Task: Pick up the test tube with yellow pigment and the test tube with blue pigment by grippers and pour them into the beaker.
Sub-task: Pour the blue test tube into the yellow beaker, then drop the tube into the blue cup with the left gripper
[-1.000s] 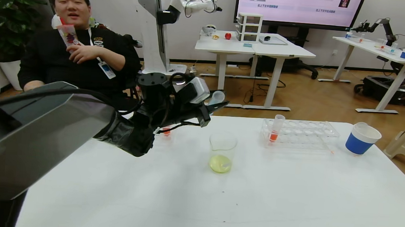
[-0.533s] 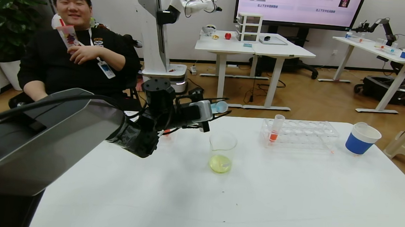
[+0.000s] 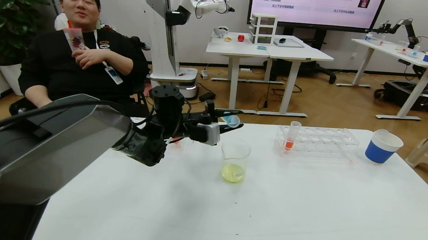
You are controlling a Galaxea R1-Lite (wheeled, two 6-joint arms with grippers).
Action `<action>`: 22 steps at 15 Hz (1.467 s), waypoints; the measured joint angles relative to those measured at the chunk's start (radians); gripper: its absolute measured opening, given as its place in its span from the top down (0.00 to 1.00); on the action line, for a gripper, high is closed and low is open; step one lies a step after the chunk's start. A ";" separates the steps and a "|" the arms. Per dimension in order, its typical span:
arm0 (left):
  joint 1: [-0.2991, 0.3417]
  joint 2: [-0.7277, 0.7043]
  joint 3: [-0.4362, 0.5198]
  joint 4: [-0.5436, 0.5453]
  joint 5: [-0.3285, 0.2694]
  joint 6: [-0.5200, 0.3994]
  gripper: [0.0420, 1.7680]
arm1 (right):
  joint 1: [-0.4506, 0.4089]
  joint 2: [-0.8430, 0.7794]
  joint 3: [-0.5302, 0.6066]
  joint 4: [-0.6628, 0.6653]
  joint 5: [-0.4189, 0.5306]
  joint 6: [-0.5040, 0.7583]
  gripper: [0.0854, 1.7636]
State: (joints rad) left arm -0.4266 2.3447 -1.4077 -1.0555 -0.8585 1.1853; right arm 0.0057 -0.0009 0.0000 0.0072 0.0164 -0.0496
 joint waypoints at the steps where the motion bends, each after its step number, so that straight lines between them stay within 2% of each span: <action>1: 0.000 0.003 -0.002 0.009 -0.004 0.039 0.73 | 0.000 0.000 0.000 0.000 0.000 0.000 0.02; 3: -0.001 0.013 -0.005 0.013 -0.012 0.102 0.73 | 0.000 0.000 0.000 0.000 0.000 0.000 0.02; 11: -0.002 0.045 -0.049 0.015 -0.009 0.253 0.73 | 0.000 0.000 0.000 0.000 0.000 0.000 0.02; 22: -0.005 0.055 -0.049 0.005 -0.013 0.385 0.73 | 0.000 0.000 0.000 0.000 0.000 0.000 0.02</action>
State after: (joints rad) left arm -0.4319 2.3996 -1.4562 -1.0502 -0.8711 1.5706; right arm 0.0057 -0.0009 0.0000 0.0077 0.0164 -0.0496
